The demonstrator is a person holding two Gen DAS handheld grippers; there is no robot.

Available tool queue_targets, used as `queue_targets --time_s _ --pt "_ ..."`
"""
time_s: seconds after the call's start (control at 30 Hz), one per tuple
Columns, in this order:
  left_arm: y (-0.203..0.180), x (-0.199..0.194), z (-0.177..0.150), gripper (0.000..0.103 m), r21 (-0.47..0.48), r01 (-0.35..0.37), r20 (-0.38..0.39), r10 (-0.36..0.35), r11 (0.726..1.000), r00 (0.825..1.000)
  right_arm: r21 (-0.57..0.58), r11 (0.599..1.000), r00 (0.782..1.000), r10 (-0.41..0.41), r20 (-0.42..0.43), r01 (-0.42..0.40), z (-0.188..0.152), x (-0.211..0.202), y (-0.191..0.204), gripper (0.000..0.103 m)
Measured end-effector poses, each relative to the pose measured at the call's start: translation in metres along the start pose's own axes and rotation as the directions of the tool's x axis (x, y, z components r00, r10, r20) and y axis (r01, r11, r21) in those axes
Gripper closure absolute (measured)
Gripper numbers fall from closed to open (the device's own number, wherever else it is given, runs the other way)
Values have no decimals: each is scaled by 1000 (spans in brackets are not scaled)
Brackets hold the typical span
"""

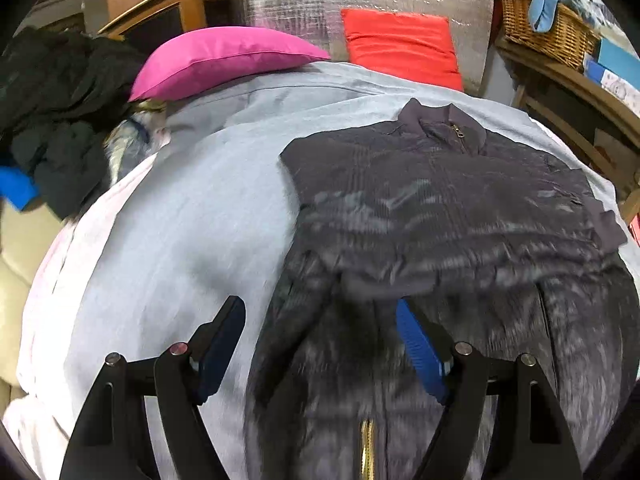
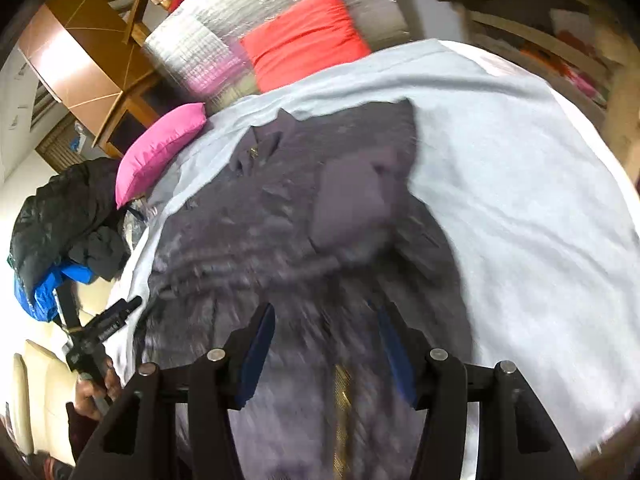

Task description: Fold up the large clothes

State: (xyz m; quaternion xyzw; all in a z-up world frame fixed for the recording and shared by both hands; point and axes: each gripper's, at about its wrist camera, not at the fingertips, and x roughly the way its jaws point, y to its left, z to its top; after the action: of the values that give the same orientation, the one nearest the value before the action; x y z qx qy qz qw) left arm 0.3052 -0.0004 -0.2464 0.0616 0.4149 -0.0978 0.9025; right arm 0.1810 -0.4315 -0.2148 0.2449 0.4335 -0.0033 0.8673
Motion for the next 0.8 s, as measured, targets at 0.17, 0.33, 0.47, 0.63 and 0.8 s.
queue_targets --time_s 0.17,0.33,0.47,0.63,0.8 --pt "11 -22 -46 24 -55 13 -37 -15 998 999 14 1000 998 -24 -66 25 -49 -21 -20 44" --pt "29 -35 -102 24 -192 61 -148 -91 979 985 -10 999 984 -46 -174 45 -95 -12 -27 42" --pt "35 -40 -135 24 -244 54 -214 -108 968 971 -11 998 970 -56 -236 55 -119 -1 -38 42" --pt "31 -40 -156 24 -296 81 -283 -168 952 944 17 998 961 -52 -271 59 -134 14 -54 42" --pt "22 -36 -175 24 -319 87 -339 -200 944 920 68 997 951 -9 -310 32 -144 28 -69 38"
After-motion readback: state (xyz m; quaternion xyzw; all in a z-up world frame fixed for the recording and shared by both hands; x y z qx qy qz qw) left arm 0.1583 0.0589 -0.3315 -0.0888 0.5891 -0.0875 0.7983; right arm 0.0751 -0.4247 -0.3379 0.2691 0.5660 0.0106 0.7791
